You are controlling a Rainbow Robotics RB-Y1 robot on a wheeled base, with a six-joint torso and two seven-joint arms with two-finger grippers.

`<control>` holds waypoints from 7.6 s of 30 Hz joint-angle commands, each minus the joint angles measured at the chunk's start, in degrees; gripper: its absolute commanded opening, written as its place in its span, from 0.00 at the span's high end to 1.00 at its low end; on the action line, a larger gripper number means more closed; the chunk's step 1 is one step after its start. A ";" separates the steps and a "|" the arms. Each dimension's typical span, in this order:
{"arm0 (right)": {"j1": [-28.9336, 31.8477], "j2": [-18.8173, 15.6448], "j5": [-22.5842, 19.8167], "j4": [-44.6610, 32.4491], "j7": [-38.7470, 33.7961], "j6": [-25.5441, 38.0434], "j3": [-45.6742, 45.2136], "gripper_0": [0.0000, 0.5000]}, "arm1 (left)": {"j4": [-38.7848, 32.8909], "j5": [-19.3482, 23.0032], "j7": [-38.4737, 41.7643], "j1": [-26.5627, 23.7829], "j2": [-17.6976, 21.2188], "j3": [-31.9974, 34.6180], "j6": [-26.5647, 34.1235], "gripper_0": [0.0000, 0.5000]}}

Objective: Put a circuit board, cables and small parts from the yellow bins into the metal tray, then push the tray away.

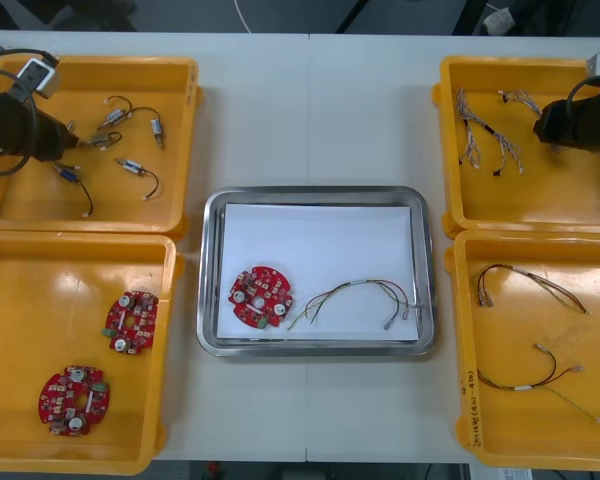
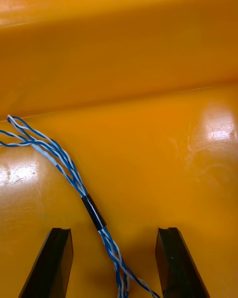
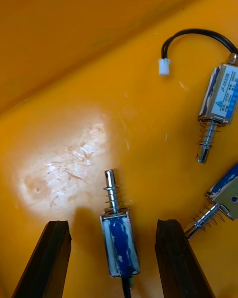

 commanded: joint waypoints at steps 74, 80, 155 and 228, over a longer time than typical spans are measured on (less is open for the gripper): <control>17.57 -5.03 1.64 -89.77 -25.04 78.58 1.63 1.00 | -60.31 -20.58 64.33 2.62 -2.55 6.20 50.67 1.00; 17.66 -5.03 -5.39 -94.34 -24.60 78.58 3.21 1.00 | -66.73 -21.63 70.92 2.62 -5.27 3.47 53.66 1.00; 24.87 -12.67 -17.17 -115.43 -6.40 78.58 22.98 1.00 | -69.54 -27.17 88.33 3.50 -10.63 -16.13 51.11 0.00; 22.05 5.79 5.07 -104.09 -6.31 61.48 62.89 1.00 | -23.58 -41.14 93.25 3.41 -6.24 15.16 39.07 0.00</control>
